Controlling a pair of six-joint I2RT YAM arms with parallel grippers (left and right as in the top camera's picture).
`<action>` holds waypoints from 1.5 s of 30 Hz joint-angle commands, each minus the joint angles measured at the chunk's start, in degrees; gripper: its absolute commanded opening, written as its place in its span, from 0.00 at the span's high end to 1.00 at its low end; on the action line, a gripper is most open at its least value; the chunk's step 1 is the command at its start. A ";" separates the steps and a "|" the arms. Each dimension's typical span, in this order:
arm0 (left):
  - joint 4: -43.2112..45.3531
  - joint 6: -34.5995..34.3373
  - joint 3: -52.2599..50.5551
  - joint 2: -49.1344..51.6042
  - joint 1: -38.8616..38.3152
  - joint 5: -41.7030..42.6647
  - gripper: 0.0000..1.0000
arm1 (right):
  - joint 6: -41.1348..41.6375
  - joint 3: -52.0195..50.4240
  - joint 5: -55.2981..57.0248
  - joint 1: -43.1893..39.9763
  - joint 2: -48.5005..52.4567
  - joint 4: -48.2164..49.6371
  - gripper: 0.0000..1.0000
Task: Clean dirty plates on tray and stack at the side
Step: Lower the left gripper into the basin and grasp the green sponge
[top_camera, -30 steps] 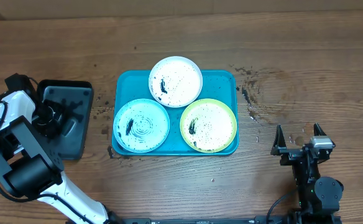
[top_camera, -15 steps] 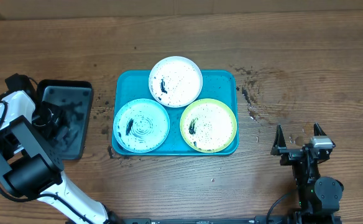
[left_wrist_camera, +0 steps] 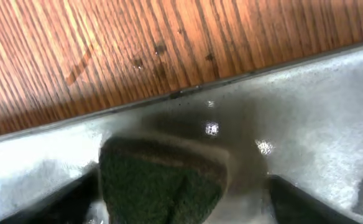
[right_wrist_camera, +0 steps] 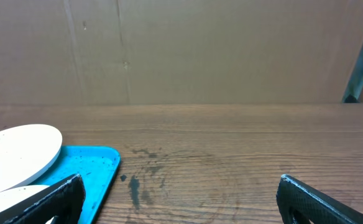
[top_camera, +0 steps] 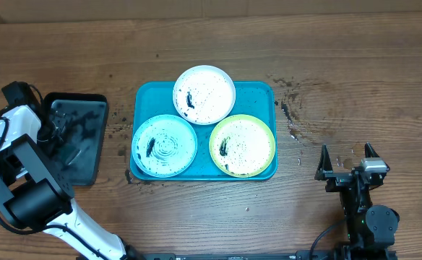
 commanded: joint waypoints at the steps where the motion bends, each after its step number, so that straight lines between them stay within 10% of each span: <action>1: -0.33 0.13 1.16 0.61 -0.39 -1.29 0.45 | -0.20 -0.59 0.35 0.07 -0.42 0.35 0.00; 8: -2.23 0.52 1.16 0.61 -0.39 -1.29 0.92 | -0.20 -0.59 0.35 0.07 -0.42 0.35 0.00; 12: -4.61 0.50 1.16 0.61 -0.39 -0.33 0.95 | -0.20 -0.59 0.35 0.07 -0.42 0.35 0.00; 16: -10.25 0.50 1.16 0.61 -0.39 6.16 0.00 | -0.20 -0.59 0.35 0.07 -0.42 0.35 0.00; 23: -18.34 0.52 1.16 0.61 -0.39 13.11 0.00 | -0.20 -0.59 0.35 0.07 -0.42 0.35 0.00; 35: -18.18 2.43 1.16 0.61 -0.39 10.67 0.94 | -0.20 -0.59 0.35 0.07 -0.42 0.35 0.00; 40: -16.35 2.43 1.16 0.61 -0.39 8.15 0.96 | -0.20 -0.59 0.35 0.07 -0.42 0.35 0.00; 42: -14.95 2.40 1.16 0.61 -0.39 7.32 0.83 | -0.20 -0.59 0.35 0.07 -0.42 0.35 0.00; 45: -11.41 2.43 1.16 0.61 -0.39 6.27 0.10 | -0.20 -0.59 0.35 0.07 -0.42 0.35 0.00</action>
